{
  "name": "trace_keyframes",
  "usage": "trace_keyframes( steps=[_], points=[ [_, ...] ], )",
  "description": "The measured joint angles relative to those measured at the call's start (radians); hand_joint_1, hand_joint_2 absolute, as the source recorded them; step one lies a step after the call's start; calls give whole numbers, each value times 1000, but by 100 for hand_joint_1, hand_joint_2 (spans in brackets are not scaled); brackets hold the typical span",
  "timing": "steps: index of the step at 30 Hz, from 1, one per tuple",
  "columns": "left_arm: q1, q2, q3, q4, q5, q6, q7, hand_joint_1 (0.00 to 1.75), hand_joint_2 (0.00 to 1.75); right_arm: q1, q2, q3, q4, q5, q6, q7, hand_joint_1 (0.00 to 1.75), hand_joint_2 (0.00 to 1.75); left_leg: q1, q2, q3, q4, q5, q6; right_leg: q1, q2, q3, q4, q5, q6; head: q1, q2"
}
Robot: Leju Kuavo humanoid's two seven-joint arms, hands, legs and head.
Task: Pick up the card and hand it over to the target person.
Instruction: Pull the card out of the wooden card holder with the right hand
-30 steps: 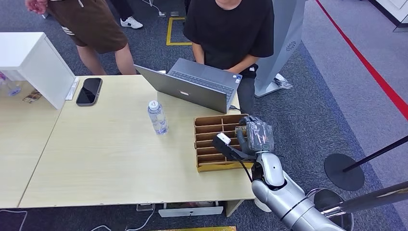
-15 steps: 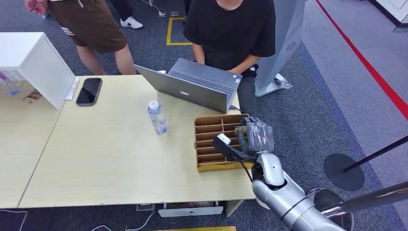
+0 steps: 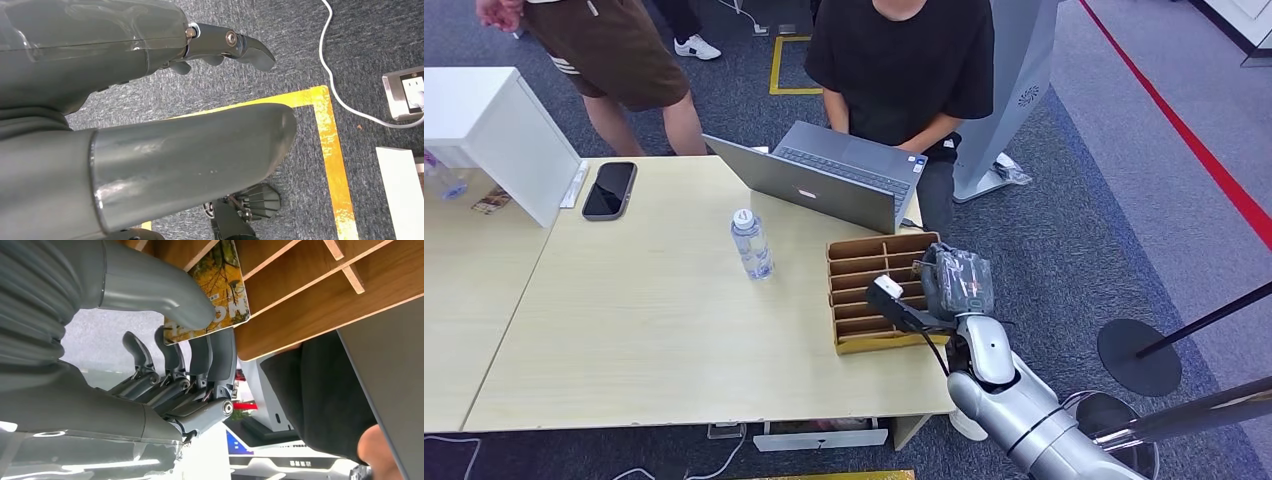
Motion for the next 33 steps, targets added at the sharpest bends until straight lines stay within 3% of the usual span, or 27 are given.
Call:
trace_keyframes(
  steps=[12, 21, 33],
  points=[
    [1, 1, 3, -1, 2, 1, -1, 0, 0, -5, -8, 10, -19, 13, 20, 0, 143, 175, 0, 1, 1, -1, 0, 0, 0, 0, 0, -1, 0, 0, 0, 0],
    [5, 2, 11, 0, 8, 4, -7, 0, 0, -7, -55, 9, -155, 72, 79, 32, 154, 175, 0, 0, 0, 1, 0, 0, 0, 0, -1, 1, -1, 0, 0, 0],
    [12, 1, 22, -1, 17, 8, -15, 0, 0, -18, -106, -14, -337, 149, 155, 63, 148, 175, -1, 0, -2, 2, -1, 0, -1, 0, -2, 2, -1, 0, 0, 0]
  ],
)
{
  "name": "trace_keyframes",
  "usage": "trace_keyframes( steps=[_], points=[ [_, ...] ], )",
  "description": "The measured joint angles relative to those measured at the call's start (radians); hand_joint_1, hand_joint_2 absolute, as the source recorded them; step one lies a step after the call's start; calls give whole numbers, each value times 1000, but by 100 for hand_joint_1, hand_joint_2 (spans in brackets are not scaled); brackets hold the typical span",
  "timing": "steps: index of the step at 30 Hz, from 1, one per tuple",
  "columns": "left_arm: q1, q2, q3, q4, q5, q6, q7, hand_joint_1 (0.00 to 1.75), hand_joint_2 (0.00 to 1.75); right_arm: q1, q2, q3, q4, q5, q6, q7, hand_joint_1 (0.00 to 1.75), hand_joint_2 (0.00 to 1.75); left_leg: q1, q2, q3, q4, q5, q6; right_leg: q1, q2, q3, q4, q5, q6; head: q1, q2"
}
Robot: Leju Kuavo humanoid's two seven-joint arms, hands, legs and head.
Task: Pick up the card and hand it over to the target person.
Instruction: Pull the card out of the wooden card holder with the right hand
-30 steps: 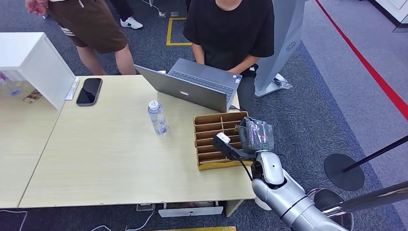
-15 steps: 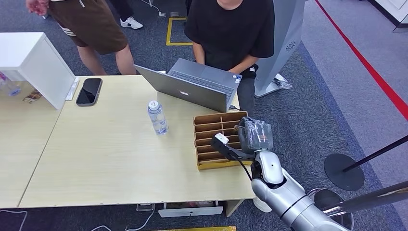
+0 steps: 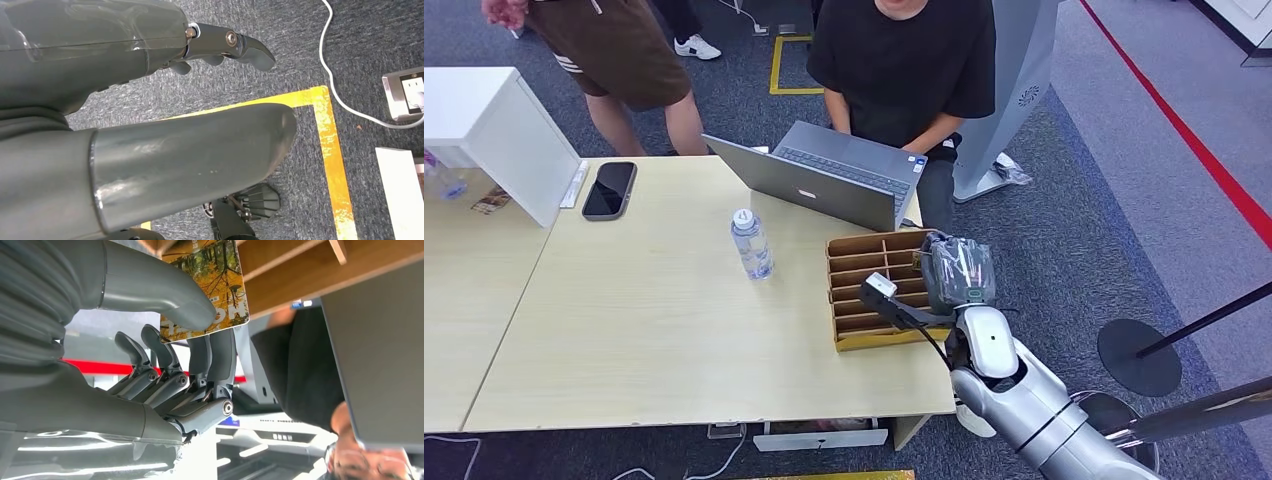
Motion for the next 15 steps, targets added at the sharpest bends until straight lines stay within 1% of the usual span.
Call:
trace_keyframes(
  steps=[7, 15],
  points=[
    [-1, 0, -2, 1, -2, -3, 0, 0, 0, -18, -3, -15, -31, -11, -8, -6, 145, 175, 0, 1, 0, 0, 0, 0, 0, 0, 0, 0, 0, 0, 0, 0],
    [-8, 0, -12, 2, -11, -5, 7, 0, 0, -76, 9, -29, 40, -64, -36, -27, 148, 175, 0, 1, 1, -1, 0, 0, 0, 1, 1, -1, 1, 0, 0, 0]
  ],
)
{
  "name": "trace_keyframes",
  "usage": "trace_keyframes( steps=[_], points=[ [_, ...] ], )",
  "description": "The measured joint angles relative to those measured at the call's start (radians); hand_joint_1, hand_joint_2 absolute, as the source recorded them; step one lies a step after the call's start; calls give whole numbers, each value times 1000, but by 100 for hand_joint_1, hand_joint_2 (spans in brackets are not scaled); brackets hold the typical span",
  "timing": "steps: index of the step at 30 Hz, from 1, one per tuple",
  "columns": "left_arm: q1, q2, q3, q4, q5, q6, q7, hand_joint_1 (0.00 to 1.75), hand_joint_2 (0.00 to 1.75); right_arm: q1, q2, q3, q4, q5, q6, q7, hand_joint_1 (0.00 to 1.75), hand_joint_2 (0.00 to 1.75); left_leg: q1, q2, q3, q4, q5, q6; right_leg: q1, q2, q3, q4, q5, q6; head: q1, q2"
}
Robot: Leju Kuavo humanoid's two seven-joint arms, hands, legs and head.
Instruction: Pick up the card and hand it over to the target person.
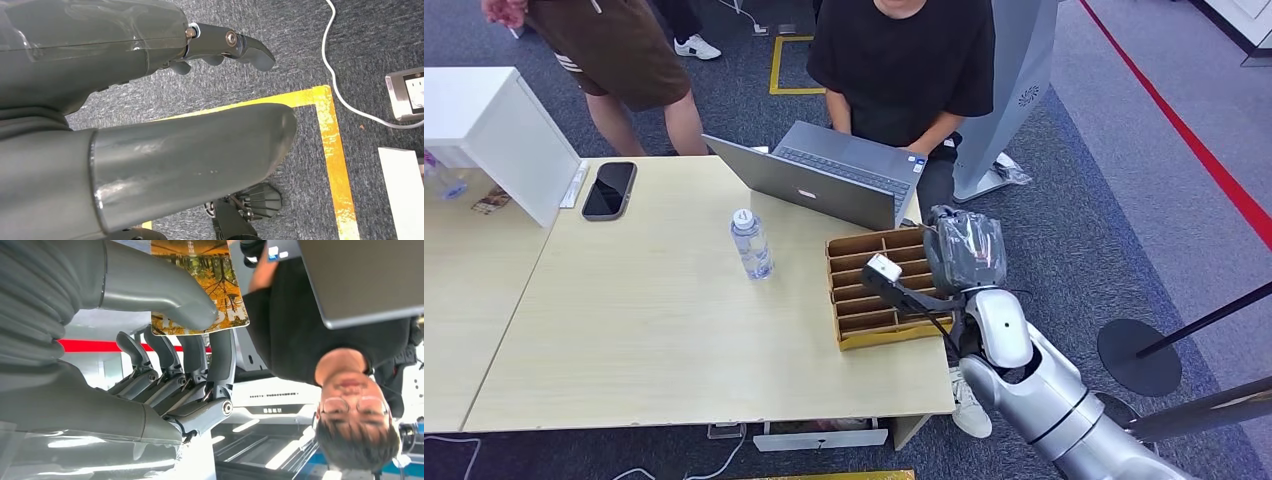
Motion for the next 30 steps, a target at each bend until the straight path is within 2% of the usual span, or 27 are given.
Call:
trace_keyframes(
  steps=[17, 30],
  points=[
    [-26, -1, -38, 1, -35, -18, 26, 0, 0, -164, -2, -30, 264, -155, -73, -35, 151, 175, 0, -1, 1, 0, 1, 0, 0, -1, 1, -1, 1, 0, 0, 0],
    [-28, 0, -41, 2, -38, -22, 30, 0, 0, -180, 9, -22, 288, -156, -70, -37, 150, 175, 0, 0, 1, 0, 0, 0, 0, 0, 1, -1, 0, 0, 0, 0]
  ],
)
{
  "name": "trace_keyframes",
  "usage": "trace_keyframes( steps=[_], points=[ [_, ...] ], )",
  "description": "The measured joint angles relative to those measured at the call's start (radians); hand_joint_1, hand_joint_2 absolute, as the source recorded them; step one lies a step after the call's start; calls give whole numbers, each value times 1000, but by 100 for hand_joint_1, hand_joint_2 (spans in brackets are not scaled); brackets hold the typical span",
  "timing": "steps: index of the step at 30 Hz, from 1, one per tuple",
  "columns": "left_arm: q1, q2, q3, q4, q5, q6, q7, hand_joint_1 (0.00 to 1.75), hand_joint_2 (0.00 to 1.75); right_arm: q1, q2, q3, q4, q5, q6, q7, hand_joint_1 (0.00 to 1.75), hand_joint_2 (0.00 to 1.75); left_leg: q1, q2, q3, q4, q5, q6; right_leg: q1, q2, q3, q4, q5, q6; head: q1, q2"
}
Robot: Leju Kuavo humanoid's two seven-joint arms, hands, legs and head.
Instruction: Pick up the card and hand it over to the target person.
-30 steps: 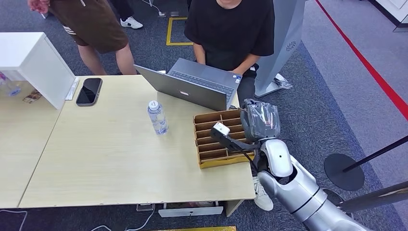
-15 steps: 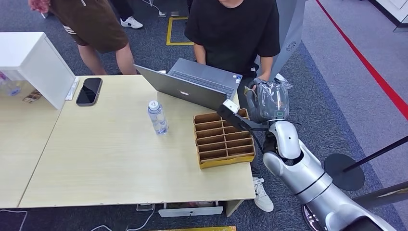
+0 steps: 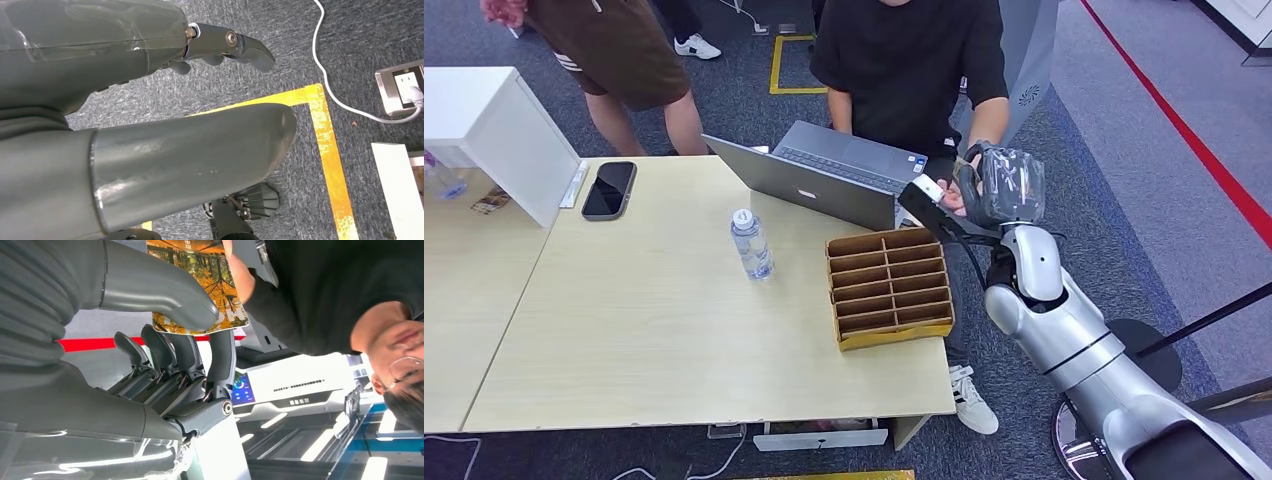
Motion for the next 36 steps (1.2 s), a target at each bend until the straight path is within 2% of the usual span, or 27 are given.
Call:
trace_keyframes(
  steps=[8, 14, 20, 21, 22, 25, 26, 36],
  points=[
    [-1, 0, -3, 0, -2, -2, 1, 0, 0, -4, 0, 5, 8, 3, 2, 0, 149, 175, 0, 0, 0, 0, 0, 0, 0, 0, 0, 0, 0, 0, 0, 0],
    [-12, -1, -16, 0, -14, -11, 9, 0, 0, -59, 33, 86, 137, 89, 35, -4, 147, 175, 0, 2, 1, -1, 0, 0, 0, 2, 0, 0, 1, 0, 0, 0],
    [-14, -2, -25, 1, -21, -18, 15, 0, 0, -62, 56, 132, 233, 120, 48, -20, 139, 175, 0, 2, 2, -2, 1, 0, 0, 2, 2, -2, 1, -1, 0, 0],
    [-15, -1, -26, 0, -22, -19, 15, 0, 0, -58, 60, 142, 248, 126, 57, -23, 134, 175, 0, 2, 3, -3, 1, 0, 0, 2, 2, -2, 1, -1, 0, 0],
    [-16, -1, -28, 0, -23, -20, 14, 0, 0, -54, 63, 150, 262, 131, 65, -23, 123, 175, 0, 1, 2, -2, 1, 0, 0, 1, 2, -2, 1, -1, 0, 0],
    [-20, 1, -29, 1, -25, -21, 15, 0, 0, -45, 71, 163, 294, 133, 81, -22, 24, 175, 1, 0, 2, -2, 0, 0, 1, 1, 2, -2, 0, 0, 0, 0],
    [-21, 1, -30, 1, -26, -21, 16, 0, 0, -45, 73, 164, 300, 130, 86, -21, 0, 175, 0, 1, 2, -2, 0, 0, 1, 1, 3, -2, 1, -1, 0, 0],
    [-19, 0, -30, 0, -26, -22, 16, 0, 0, -26, 65, 150, 276, 95, 78, -18, 0, 175, 0, 0, 2, -2, 1, 0, 0, 0, 2, -2, 1, -1, 0, 0]
  ],
)
